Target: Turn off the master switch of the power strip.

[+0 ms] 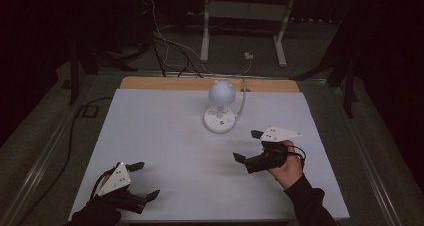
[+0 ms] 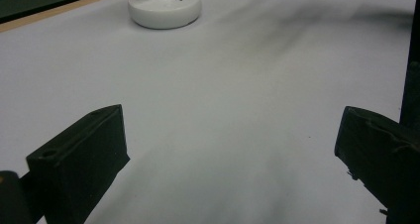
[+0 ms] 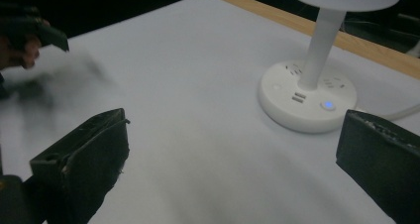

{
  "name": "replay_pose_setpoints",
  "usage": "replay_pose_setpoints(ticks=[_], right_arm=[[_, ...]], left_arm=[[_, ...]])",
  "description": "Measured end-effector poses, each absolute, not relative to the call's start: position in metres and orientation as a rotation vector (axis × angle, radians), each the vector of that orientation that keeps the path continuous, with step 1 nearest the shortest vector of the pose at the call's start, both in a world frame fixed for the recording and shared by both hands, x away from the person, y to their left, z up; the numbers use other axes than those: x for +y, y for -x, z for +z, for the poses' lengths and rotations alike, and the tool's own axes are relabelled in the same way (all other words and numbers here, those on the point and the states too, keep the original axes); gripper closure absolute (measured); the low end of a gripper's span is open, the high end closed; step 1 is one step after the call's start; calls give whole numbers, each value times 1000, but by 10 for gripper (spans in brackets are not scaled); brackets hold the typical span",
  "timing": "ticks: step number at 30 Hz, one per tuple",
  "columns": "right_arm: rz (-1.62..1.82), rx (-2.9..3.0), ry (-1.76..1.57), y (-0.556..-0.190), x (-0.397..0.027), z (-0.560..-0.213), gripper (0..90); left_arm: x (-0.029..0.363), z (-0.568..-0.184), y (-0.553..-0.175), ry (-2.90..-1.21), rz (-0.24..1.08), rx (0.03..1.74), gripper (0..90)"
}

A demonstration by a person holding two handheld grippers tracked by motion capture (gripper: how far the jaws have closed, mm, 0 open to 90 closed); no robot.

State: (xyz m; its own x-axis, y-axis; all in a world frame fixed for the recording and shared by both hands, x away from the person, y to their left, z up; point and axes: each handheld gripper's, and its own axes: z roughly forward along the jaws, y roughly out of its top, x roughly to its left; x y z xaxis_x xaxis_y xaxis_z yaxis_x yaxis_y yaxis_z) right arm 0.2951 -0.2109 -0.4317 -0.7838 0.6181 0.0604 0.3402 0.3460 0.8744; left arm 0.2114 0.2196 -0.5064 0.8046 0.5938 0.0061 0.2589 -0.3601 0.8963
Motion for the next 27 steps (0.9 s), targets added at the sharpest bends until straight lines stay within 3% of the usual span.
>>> replay_pose_setpoints(ticks=[27], right_arm=[[1424, 2322, -873, -362, -182, -432, 0]], left_arm=[[221, -506, -211, -1942, 397, 649, 4]])
